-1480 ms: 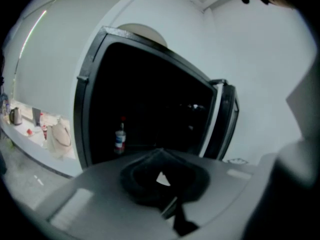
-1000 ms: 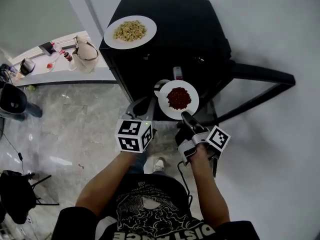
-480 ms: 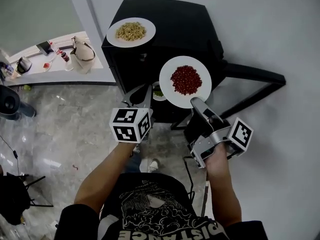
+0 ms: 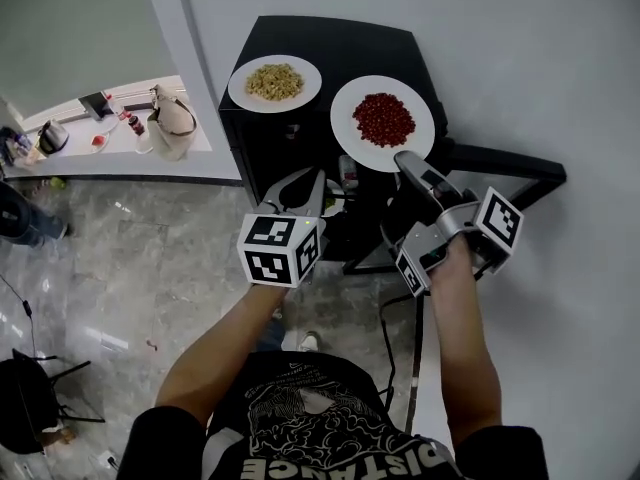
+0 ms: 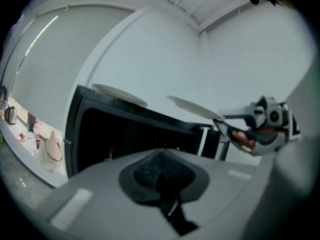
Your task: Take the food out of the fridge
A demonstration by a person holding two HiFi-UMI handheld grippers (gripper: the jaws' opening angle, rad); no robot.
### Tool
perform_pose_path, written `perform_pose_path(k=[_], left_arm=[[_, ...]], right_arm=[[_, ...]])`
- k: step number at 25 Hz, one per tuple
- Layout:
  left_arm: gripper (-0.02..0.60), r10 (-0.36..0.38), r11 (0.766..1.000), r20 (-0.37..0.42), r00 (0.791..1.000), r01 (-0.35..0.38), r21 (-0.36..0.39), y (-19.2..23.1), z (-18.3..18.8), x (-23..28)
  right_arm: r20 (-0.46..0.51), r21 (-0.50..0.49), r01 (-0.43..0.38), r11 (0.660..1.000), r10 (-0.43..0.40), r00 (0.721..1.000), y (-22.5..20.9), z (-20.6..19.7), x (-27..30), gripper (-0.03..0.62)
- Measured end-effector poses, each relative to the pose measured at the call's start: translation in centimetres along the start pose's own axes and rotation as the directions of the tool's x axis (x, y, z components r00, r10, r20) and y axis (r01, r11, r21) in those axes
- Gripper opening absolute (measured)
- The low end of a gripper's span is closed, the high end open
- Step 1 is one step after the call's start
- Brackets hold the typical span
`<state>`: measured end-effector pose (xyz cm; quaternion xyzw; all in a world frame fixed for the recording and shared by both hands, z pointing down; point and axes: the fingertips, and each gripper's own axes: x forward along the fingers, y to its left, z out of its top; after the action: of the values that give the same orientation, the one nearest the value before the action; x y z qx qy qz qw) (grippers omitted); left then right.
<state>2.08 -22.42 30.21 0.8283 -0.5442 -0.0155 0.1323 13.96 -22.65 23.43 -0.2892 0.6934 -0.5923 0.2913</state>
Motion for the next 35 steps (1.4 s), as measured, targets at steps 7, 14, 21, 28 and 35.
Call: perform_pose_path(k=[7,14,21,28,35], left_arm=[[0.003,-0.023,1.0,0.01,1.0,0.023,0.007,0.6,0.5,2.2],[0.003,-0.028,1.0,0.019,0.999,0.028,0.012,-0.7,1.0,0.1],[0.003,-0.035,0.999,0.024,0.999,0.035,0.017,-1.7,0.7,-0.2],[0.003,-0.041,0.999,0.02,0.999,0.041,0.014,-2.1,0.3,0.2],[0.003,-0.04,0.999,0.018,0.999,0.04,0.01,-1.7,0.4,0.8]], right_arm=[[0.054,0.044,0.046,0.998,-0.049,0.997,-2.0,3.2,5.7,0.012],[0.123,0.125,0.056,0.991,-0.072,0.99,-1.5,2.8,5.2,0.012],[0.168,0.15,0.027,0.988,-0.052,0.984,-1.2,3.0,5.7,0.012],[0.165,0.144,-0.029,0.989,0.005,0.986,-1.1,3.1,5.7,0.026],[0.125,0.076,-0.097,0.992,0.087,0.988,0.0,2.7,5.0,0.086]])
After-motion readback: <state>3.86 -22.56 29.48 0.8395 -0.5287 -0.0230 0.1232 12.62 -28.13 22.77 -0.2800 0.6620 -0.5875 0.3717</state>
